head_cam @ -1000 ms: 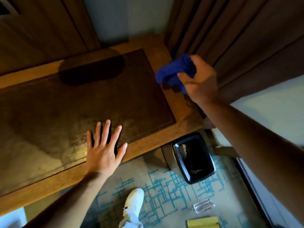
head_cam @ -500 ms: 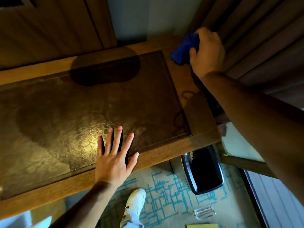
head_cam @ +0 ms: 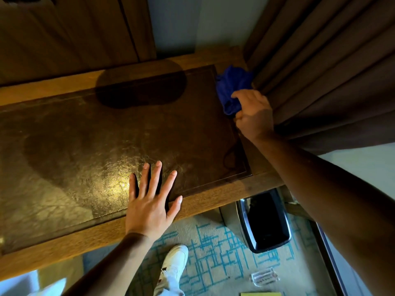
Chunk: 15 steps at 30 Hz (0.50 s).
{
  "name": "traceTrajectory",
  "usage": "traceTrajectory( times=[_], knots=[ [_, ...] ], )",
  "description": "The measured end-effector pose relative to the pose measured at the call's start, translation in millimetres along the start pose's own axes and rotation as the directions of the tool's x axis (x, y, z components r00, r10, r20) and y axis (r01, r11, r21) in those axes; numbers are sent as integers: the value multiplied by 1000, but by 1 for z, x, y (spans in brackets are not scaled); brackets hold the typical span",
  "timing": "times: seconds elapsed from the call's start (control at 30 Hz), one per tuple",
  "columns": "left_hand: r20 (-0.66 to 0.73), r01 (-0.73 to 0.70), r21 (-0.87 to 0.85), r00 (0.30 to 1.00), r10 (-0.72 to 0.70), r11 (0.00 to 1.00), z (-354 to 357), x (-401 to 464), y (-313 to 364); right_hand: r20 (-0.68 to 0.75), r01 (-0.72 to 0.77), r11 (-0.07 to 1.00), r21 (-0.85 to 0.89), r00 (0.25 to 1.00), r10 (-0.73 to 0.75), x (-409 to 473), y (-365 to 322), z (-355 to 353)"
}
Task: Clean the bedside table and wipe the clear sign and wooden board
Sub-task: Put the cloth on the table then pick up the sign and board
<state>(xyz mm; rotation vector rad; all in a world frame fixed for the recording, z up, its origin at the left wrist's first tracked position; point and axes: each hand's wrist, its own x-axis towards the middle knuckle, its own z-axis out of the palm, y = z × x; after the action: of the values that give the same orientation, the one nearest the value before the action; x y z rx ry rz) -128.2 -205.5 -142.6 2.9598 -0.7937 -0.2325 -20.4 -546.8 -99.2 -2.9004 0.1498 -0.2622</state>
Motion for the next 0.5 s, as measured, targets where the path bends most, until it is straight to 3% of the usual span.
traceTrajectory(
  times=[0.2, 0.37, 0.5],
  knots=[
    [9, -2, -6, 1000, 2, 1000, 0, 0, -1, 34, -15, 997, -81, 999, 18, -7, -7, 3],
    [25, -3, -6, 1000, 3, 1000, 0, 0, -1, -81, -333, 935, 117, 936, 344, 4, -8, -1],
    [25, -4, -10, 1000, 4, 1000, 1, -1, 0, 103, -628, 778, 22, 775, 623, 12, 5, -3]
  ],
)
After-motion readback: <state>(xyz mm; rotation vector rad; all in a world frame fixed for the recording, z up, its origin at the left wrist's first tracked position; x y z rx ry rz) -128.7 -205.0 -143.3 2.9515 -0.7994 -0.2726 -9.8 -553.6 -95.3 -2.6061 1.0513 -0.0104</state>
